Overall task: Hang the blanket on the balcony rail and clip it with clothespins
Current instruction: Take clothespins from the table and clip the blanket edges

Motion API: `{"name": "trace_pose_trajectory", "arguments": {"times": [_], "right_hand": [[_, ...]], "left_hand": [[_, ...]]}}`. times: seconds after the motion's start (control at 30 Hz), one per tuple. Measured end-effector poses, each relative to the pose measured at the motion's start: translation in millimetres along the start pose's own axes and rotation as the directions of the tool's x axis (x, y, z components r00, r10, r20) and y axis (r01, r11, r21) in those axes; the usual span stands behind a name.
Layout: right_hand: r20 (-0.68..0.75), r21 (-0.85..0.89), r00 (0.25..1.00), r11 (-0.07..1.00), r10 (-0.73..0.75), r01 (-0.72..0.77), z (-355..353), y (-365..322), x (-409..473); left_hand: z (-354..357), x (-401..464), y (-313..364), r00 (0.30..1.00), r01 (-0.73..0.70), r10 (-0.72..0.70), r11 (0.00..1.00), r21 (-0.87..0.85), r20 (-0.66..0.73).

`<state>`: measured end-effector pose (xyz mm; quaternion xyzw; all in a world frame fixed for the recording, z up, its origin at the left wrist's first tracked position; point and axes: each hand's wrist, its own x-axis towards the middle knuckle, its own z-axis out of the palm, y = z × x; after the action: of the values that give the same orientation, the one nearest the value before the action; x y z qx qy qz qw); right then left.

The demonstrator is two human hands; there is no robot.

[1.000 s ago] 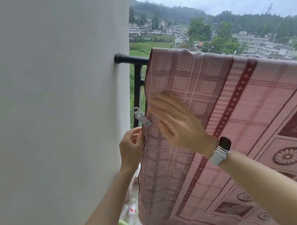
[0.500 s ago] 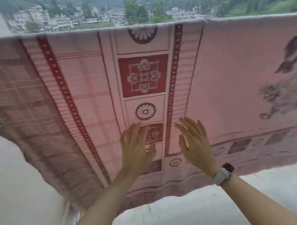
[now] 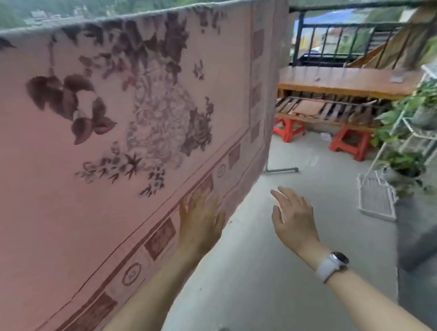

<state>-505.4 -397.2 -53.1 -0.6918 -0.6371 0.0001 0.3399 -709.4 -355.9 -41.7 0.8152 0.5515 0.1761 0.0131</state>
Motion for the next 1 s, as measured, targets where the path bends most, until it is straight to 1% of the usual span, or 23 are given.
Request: {"name": "trace_pose_trajectory", "arguments": {"times": [0.1,0.17,0.33,0.43,0.57,0.63,0.7,0.8,0.9,1.0], "right_hand": [[-0.051,-0.029,0.996,0.996,0.079,-0.08,4.7,65.0,48.1],[-0.065,-0.059,0.992,0.992,0.111,-0.115,12.4,106.2,90.1],[-0.014,-0.142,0.977,0.967,0.213,-0.213,16.7,201.0,217.5],[-0.049,-0.172,0.967,0.952,0.248,-0.253,2.7,257.5,280.4],[-0.112,-0.187,0.939,0.921,0.326,-0.342,-15.5,336.1,340.4],[-0.15,-0.188,0.927,0.911,0.344,-0.368,-18.7,382.4,371.3],[-0.164,-0.195,0.92,0.902,0.356,-0.384,-19.5,432.4,409.9],[-0.15,-0.198,0.923,0.904,0.354,-0.379,-17.9,509.0,479.3],[-0.116,-0.188,0.944,0.926,0.31,-0.328,-19.4,575.2,559.5],[-0.073,-0.168,0.955,0.941,0.286,-0.294,-15.3,627.8,639.4]], "left_hand": [[47.3,76.5,28.0,0.998,-0.055,0.056,0.995,-0.086,0.006],[76.4,134.0,42.2,0.996,-0.073,0.077,0.993,-0.095,0.042],[131.0,304.6,85.4,0.984,-0.141,0.152,0.982,-0.123,0.091],[155.1,397.0,131.7,0.968,-0.237,0.247,0.957,-0.168,0.044],[198.9,495.2,198.2,0.917,-0.362,0.388,0.907,-0.217,0.095],[228.8,542.8,231.2,0.904,-0.388,0.418,0.892,-0.231,0.094],[258.2,590.4,265.2,0.899,-0.395,0.427,0.887,-0.237,0.098],[300.4,667.9,311.3,0.905,-0.372,0.408,0.897,-0.24,0.12],[326.0,751.7,349.8,0.929,-0.307,0.345,0.921,-0.241,0.136],[340.4,826.1,370.8,0.947,-0.259,0.295,0.934,-0.246,0.124]]}}
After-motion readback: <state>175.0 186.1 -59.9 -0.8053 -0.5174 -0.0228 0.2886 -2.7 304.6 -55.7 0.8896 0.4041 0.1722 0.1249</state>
